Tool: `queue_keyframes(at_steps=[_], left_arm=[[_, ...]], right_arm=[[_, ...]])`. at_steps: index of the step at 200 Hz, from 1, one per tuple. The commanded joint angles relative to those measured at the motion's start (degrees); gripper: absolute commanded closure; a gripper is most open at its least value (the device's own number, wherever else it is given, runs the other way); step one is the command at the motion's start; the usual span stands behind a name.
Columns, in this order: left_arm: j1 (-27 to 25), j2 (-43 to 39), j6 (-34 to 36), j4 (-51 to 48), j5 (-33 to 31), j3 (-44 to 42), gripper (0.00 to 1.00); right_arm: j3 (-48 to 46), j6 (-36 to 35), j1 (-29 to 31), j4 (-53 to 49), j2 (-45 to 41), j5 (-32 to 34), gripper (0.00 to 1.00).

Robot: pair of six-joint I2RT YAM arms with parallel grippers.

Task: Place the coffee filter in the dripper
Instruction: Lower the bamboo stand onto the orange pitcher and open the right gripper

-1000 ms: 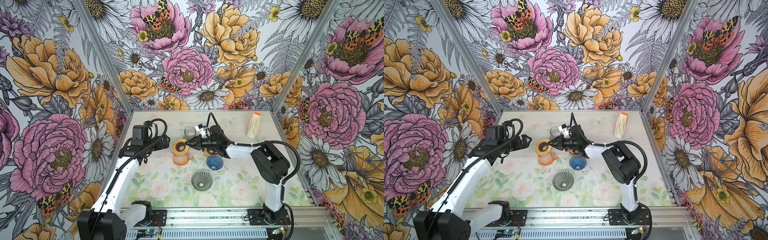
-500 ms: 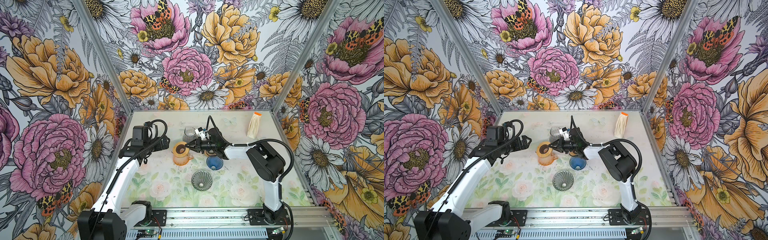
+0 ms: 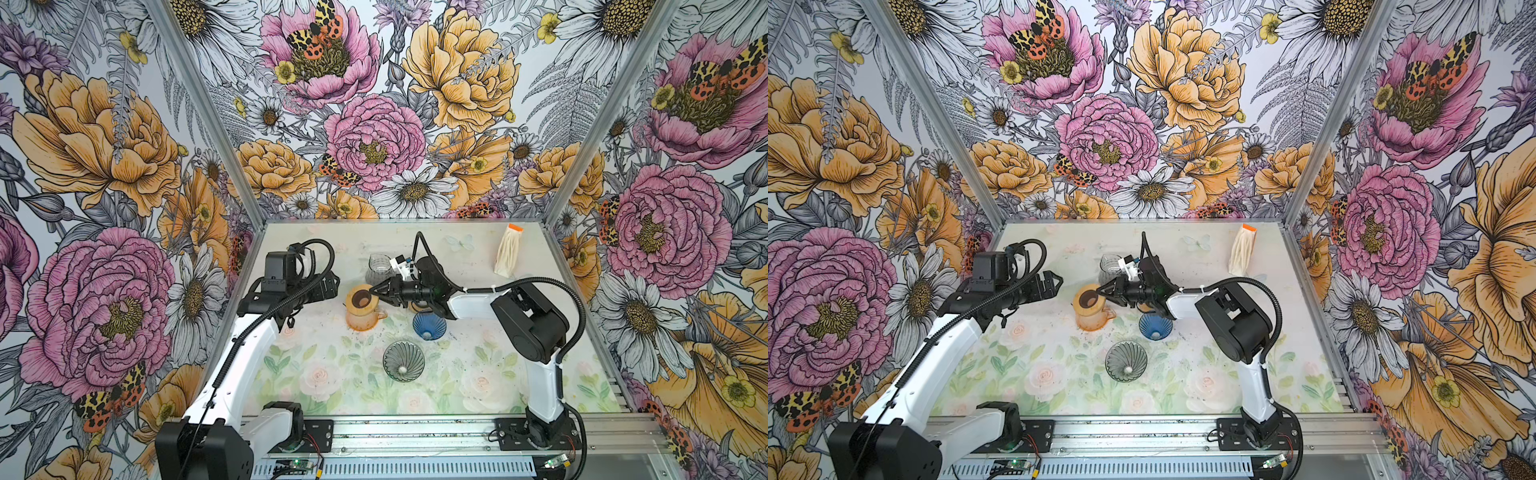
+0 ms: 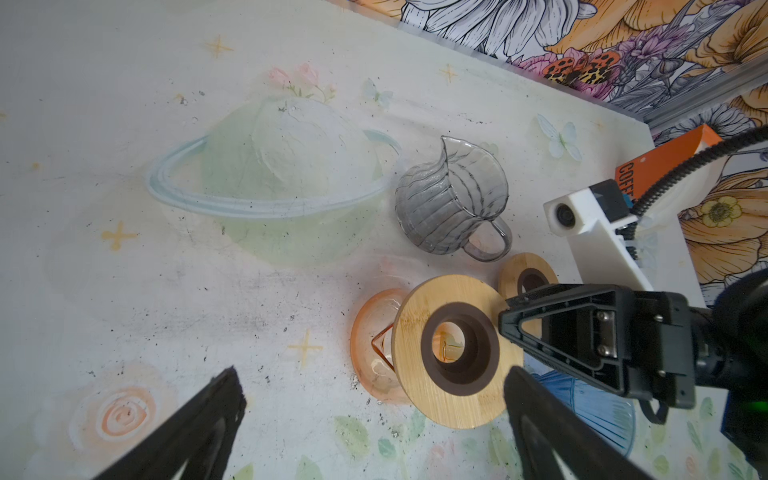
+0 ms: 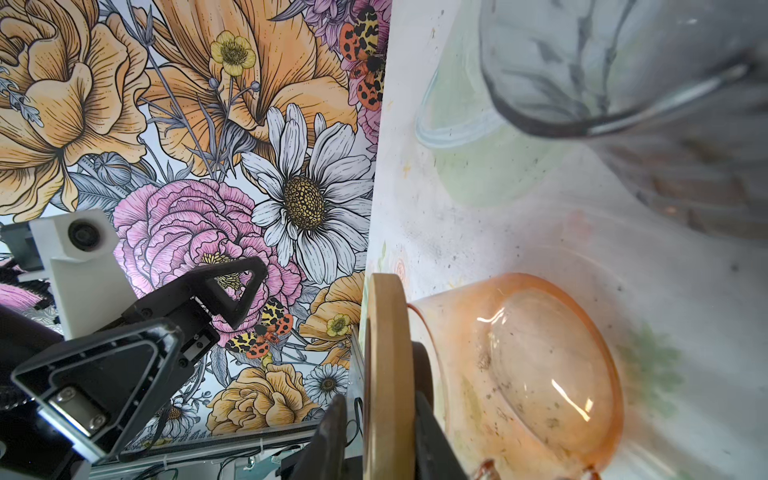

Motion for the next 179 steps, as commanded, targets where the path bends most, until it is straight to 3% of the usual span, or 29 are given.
queue_keyframes(at_steps=[1, 119, 179], left_arm=[[0.6, -0.8, 0.8, 0.0, 0.1, -0.4, 0.01], [0.4, -0.3, 0.6, -0.1, 0.4, -0.3, 0.01], [0.2, 0.2, 0.3, 0.0, 0.5, -0.1, 0.01]], right_arm=[[-0.6, -0.3, 0.0, 1.6, -0.1, 0.9, 0.7], [-0.7, -3.3, 0.0, -3.2, -1.1, 0.8, 0.64], [1.3, -8.3, 0.4, -11.4, -2.2, 1.8, 0.63]])
